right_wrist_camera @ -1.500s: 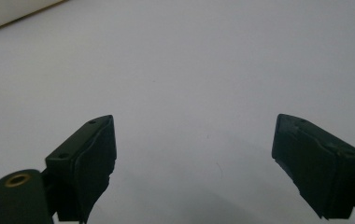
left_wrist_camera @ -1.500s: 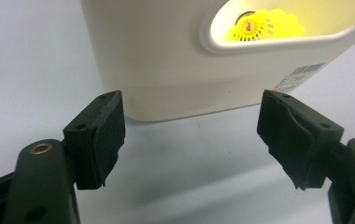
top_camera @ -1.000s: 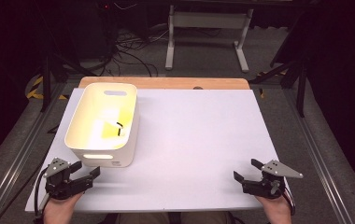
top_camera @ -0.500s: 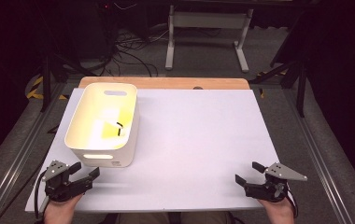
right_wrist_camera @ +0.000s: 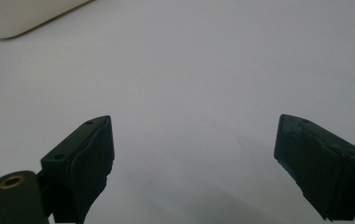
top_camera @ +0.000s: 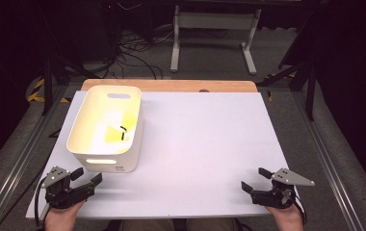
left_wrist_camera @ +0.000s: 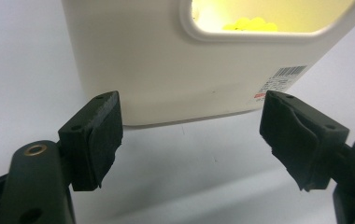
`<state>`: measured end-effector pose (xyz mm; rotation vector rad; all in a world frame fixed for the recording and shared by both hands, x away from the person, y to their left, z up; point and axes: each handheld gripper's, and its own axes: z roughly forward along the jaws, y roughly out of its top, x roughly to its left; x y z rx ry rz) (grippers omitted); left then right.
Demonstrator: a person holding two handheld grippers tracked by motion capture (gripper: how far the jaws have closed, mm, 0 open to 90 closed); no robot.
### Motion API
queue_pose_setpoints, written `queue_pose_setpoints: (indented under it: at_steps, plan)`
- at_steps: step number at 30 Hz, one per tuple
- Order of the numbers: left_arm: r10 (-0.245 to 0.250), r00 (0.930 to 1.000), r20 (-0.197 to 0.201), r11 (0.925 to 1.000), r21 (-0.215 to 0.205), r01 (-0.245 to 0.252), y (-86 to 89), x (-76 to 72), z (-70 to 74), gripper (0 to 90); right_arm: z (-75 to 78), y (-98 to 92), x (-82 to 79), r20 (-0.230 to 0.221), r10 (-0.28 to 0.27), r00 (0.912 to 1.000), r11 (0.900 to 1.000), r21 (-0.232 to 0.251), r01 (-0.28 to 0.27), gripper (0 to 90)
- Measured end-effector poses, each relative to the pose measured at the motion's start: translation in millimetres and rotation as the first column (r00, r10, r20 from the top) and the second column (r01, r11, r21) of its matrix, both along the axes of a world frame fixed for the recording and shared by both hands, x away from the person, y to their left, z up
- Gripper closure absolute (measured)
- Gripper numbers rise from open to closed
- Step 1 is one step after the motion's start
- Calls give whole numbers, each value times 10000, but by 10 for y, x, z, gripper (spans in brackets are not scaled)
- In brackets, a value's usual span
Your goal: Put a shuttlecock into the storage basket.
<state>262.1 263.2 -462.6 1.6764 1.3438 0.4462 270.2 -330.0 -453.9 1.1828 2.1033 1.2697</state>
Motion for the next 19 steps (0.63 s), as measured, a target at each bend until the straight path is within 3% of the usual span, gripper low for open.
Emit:
queue_pose_setpoints:
  at_steps: [19]
  plan:
    - [151, 9999, 30, 9999, 43, -151, 21, -9, 3, 221, 5, 2, 14, 33, 18, 10000, 10000, 28, -18, 124]
